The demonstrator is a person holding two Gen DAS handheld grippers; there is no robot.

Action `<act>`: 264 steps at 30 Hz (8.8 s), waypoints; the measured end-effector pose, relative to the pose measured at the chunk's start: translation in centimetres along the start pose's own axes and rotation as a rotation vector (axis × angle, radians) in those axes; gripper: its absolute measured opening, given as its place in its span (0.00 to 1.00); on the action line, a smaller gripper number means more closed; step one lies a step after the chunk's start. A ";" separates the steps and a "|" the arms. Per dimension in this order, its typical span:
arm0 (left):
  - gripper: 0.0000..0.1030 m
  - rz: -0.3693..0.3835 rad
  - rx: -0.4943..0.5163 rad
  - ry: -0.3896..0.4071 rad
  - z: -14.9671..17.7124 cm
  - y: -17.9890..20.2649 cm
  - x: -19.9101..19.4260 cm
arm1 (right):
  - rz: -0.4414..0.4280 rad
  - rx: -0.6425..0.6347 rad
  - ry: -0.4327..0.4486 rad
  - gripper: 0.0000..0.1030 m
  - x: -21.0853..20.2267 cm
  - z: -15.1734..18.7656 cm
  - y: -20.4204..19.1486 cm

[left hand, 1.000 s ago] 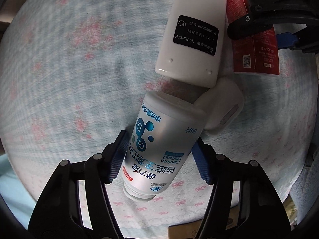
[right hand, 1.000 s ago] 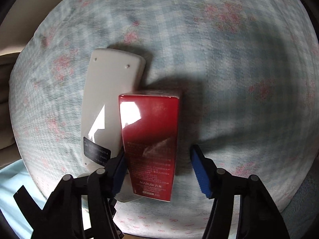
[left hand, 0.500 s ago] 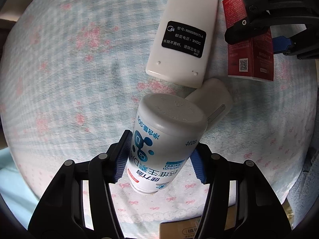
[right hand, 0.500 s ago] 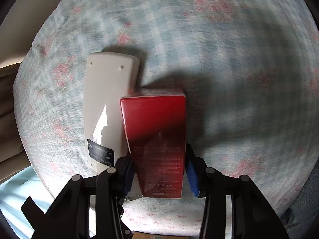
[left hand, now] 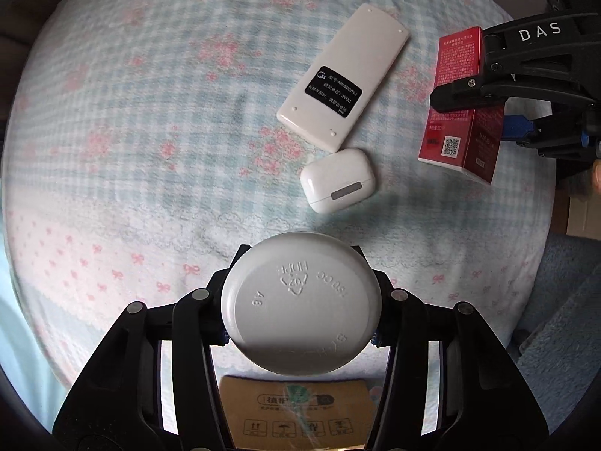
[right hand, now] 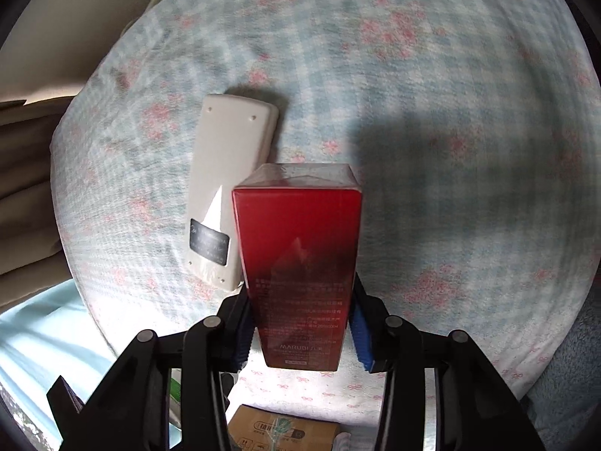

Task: Organize rigid objects
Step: 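Carry the vitamin bottle toward the box with the left tool while the right carries the red box, then release the vitamin bottle into the box with the left tool while the right releases the red box, then move both tools from the box to the earbud case and remote, then grasp the white earbud case with the left tool while the right grasps the white remote, then carry the earbud case to the box with the left tool while the right carries the remote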

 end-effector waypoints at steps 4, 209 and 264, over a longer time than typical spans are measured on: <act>0.45 0.002 -0.104 0.037 1.3 -0.7 -3.4 | -0.043 -0.071 0.004 0.39 -2.7 0.2 -0.8; 0.40 -0.327 -1.619 0.079 1.2 0.8 11.5 | -0.422 -2.436 -0.177 0.55 9.9 3.8 -12.0; 0.40 -0.475 -1.520 0.615 23.6 4.2 -21.7 | -0.639 -2.159 -0.077 0.54 -14.1 24.1 -16.1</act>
Point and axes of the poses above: each gripper's, at about its wrist camera, not at the fingertips, and x roughly the way its jaws point, y to its right, z to its underside, the point moved 5 cm from there along x, roughly the way its jaws point, and after that the axes turned 14 degrees about y, right-handed, at the moved point
